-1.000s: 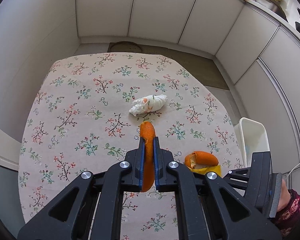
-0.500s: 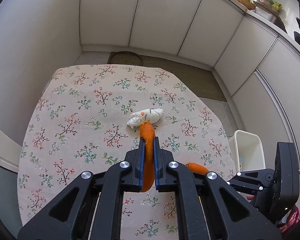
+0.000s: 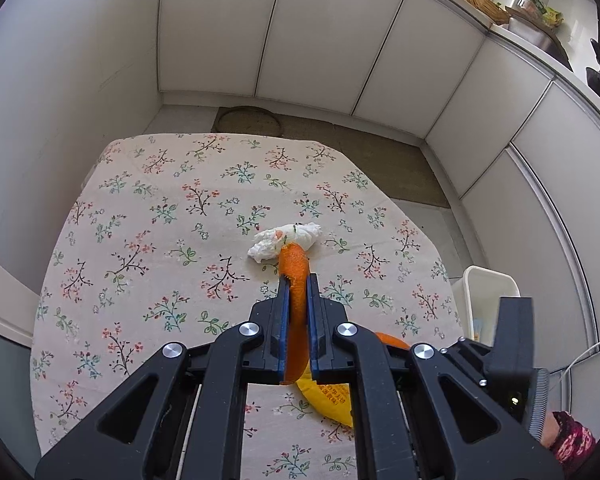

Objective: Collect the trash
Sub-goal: 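Grasp the yellow snack packet with the right gripper while the left gripper holds the peel, then carry the packet and peel to the white bin and release them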

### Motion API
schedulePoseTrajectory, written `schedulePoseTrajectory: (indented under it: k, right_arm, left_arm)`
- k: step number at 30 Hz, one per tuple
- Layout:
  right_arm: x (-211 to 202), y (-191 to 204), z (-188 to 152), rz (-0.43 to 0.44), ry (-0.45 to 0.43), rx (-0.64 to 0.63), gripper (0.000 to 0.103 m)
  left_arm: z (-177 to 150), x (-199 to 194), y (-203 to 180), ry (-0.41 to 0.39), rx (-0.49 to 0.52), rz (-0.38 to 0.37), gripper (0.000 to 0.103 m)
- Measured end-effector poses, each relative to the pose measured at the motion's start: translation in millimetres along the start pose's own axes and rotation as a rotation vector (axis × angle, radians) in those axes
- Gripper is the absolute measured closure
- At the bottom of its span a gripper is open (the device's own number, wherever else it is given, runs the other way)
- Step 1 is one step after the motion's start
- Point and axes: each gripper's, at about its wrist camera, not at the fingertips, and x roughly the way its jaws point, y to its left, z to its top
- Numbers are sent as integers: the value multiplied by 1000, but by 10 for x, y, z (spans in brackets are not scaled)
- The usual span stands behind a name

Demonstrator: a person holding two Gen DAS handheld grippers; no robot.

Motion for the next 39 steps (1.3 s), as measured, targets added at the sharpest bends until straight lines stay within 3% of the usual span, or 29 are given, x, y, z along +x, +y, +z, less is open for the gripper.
schedulePoseTrajectory:
  k: [6, 8, 10, 11, 12, 16, 28, 39]
  right_arm:
    - [339, -33, 19, 103, 89, 94, 21]
    - [393, 6, 19, 99, 99, 87, 22]
    - [382, 53, 40, 71, 85, 67, 43]
    - [387, 53, 52, 88, 89, 71, 73]
    - [404, 34, 55, 120, 100, 92, 89]
    - [350, 26, 82, 86, 69, 94, 93]
    - [-403, 135, 232, 7, -178, 65, 94]
    - [-1273, -195, 64, -121, -399, 109, 94]
  left_arm:
    - [8, 44, 48, 15, -6, -4, 96]
    - [9, 61, 79, 19, -12, -3, 96]
    - [10, 70, 110, 20, -19, -1, 96]
    - [15, 74, 126, 21, -22, -1, 96]
    - [17, 76, 137, 20, -24, -1, 96]
    - [27, 53, 166, 8, -35, -2, 96]
    - [92, -117, 100, -49, -46, -16, 96]
    - [197, -287, -359, -127, -10, -77, 96]
